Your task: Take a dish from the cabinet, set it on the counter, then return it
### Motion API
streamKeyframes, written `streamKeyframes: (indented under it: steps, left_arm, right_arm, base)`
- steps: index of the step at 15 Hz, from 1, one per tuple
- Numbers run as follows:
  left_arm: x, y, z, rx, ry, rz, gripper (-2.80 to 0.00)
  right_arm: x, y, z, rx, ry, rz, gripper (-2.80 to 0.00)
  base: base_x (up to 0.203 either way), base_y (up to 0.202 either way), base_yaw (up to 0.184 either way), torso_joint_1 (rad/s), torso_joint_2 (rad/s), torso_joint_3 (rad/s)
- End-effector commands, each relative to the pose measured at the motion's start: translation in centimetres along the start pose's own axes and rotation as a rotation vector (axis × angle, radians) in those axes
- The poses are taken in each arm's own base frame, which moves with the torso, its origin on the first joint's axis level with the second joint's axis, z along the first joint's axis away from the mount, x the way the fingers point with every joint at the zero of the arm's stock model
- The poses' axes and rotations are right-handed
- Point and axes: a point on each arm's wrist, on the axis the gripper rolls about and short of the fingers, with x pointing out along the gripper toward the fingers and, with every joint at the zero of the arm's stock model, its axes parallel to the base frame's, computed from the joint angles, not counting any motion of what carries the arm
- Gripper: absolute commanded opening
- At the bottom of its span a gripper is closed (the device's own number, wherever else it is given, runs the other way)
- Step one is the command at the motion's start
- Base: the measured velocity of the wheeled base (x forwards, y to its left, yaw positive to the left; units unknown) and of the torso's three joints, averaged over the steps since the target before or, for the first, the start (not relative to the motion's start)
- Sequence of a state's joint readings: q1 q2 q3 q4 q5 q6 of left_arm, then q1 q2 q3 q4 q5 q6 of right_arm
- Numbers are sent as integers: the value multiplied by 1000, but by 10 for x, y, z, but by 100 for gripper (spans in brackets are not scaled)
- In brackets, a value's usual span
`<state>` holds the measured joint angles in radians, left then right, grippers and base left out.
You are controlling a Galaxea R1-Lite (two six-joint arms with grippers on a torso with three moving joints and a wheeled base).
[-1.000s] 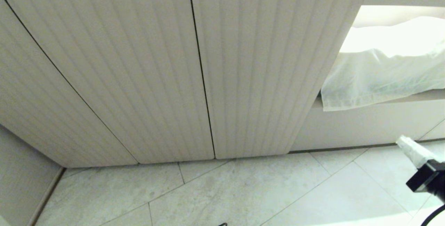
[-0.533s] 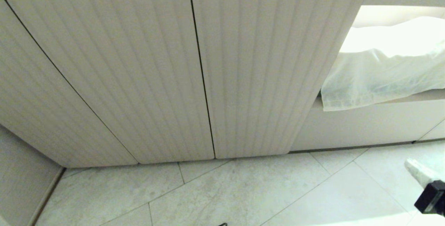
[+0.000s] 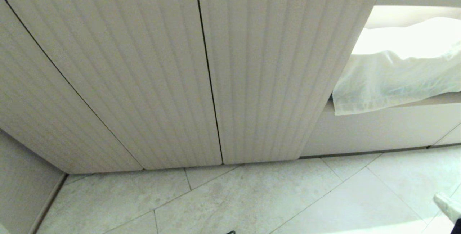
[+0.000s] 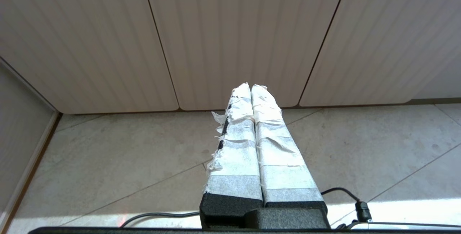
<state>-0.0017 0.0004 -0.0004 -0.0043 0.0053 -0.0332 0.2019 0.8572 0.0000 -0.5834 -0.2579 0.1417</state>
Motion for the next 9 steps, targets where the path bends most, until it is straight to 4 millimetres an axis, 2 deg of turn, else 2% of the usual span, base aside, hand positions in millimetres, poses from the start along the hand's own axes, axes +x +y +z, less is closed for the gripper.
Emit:
streamKeyframes:
  steps: [1,9]
  left_arm:
    - [0,0,0,-1,0,1,-280]
    - [0,0,0,-1,-1,1,-280]
  right_arm:
    - [-10,-4,-3,9,-20,-10,-280]
    - [-22,-10,-18,-2,48,-44,-280]
  base:
    - [0,0,0,0,0,0]
    - [0,0,0,0,0,0]
